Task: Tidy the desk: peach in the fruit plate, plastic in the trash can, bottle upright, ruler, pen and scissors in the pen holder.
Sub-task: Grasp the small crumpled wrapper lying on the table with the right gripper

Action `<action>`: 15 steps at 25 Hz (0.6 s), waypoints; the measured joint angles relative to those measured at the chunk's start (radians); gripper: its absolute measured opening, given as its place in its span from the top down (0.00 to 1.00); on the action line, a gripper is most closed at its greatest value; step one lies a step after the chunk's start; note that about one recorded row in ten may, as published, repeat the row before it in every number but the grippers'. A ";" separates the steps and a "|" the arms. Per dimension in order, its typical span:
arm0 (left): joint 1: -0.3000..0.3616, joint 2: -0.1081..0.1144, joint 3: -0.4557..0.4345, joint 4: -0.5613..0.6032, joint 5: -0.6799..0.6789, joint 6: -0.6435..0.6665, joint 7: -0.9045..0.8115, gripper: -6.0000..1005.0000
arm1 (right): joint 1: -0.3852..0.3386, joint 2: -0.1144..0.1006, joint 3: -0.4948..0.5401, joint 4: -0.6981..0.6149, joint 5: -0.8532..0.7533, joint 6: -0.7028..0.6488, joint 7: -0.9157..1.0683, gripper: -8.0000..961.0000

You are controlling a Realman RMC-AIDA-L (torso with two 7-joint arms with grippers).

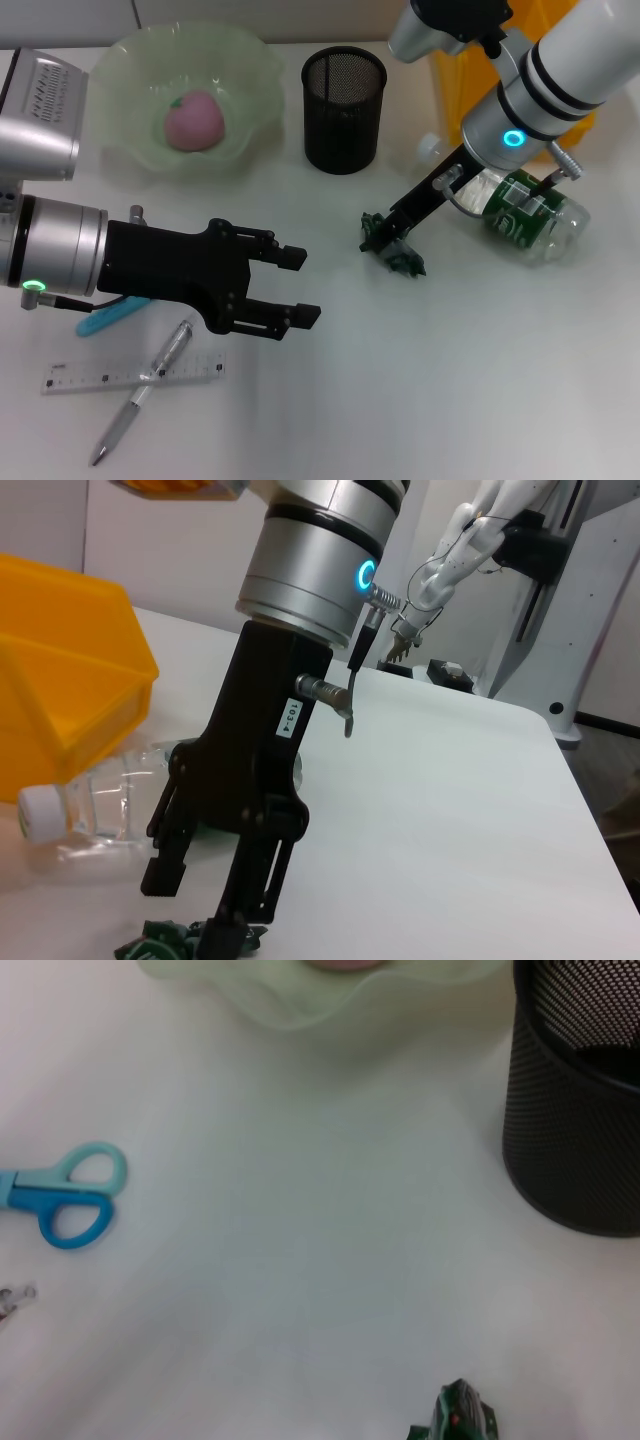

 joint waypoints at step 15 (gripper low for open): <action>0.000 0.000 0.000 0.000 0.000 -0.012 0.000 0.30 | 0.005 -0.001 -0.020 0.021 0.000 0.025 -0.005 0.34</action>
